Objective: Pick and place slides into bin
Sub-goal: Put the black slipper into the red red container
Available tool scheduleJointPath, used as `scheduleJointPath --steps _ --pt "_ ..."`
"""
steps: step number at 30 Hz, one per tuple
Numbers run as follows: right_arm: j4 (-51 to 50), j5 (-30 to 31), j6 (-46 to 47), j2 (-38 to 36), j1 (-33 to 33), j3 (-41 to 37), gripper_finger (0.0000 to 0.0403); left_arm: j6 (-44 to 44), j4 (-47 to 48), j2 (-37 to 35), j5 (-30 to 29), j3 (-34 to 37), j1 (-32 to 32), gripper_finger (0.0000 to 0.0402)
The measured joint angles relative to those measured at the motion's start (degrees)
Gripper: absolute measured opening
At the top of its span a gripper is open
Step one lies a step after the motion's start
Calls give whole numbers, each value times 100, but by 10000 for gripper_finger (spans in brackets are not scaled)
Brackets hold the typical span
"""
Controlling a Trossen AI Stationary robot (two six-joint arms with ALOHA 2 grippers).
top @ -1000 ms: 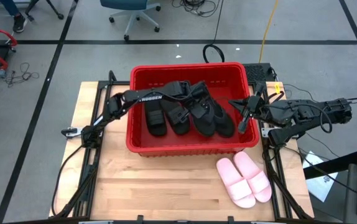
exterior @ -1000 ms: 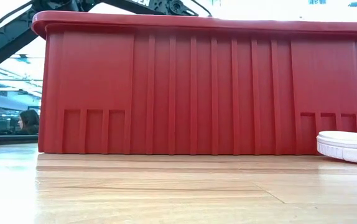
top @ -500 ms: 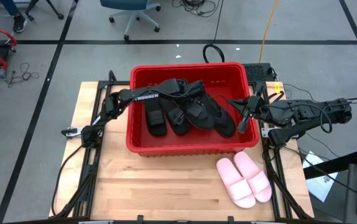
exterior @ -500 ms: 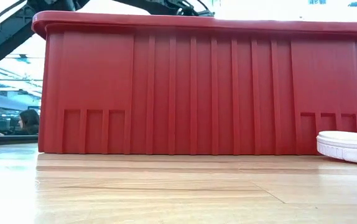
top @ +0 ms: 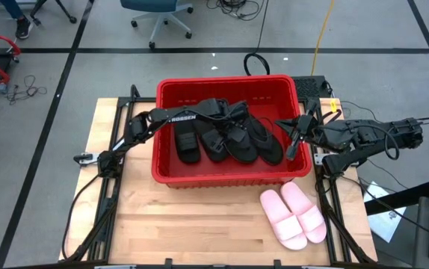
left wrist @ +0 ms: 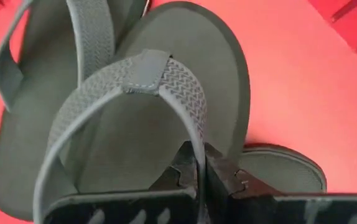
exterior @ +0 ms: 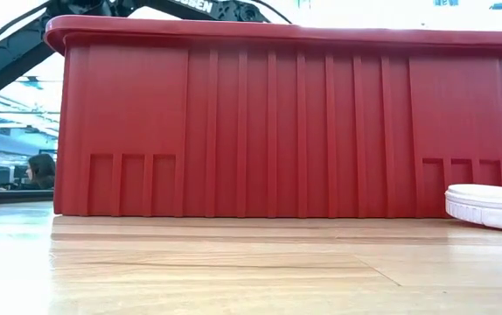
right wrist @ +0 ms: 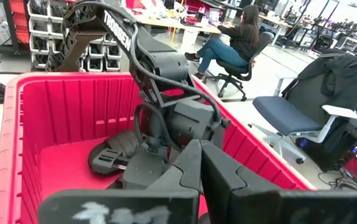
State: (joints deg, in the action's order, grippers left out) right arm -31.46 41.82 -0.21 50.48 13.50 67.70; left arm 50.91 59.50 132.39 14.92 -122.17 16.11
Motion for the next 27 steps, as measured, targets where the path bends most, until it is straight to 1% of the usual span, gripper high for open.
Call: scheduleJointPath --steps 3,7,14,19,22,24,27 --pt "2 2 0 -4 0 0 0 -7 -149 71 -40 -7 28 0" --pt "2 5 -6 -13 0 0 0 -40 -550 157 -360 -2 80 0" --pt "2 11 -17 -41 0 0 0 68 -1160 158 -718 -2 245 0" --pt "2 13 -24 -46 0 0 0 67 -1640 161 -767 -2 393 0" --pt "2 13 -24 -46 0 0 0 106 -1626 161 -761 -2 404 0" --pt "2 13 -24 -46 0 0 0 106 -1436 153 -725 -2 383 0" --pt "2 13 -24 -46 0 0 0 173 -1057 118 -427 -2 347 0"
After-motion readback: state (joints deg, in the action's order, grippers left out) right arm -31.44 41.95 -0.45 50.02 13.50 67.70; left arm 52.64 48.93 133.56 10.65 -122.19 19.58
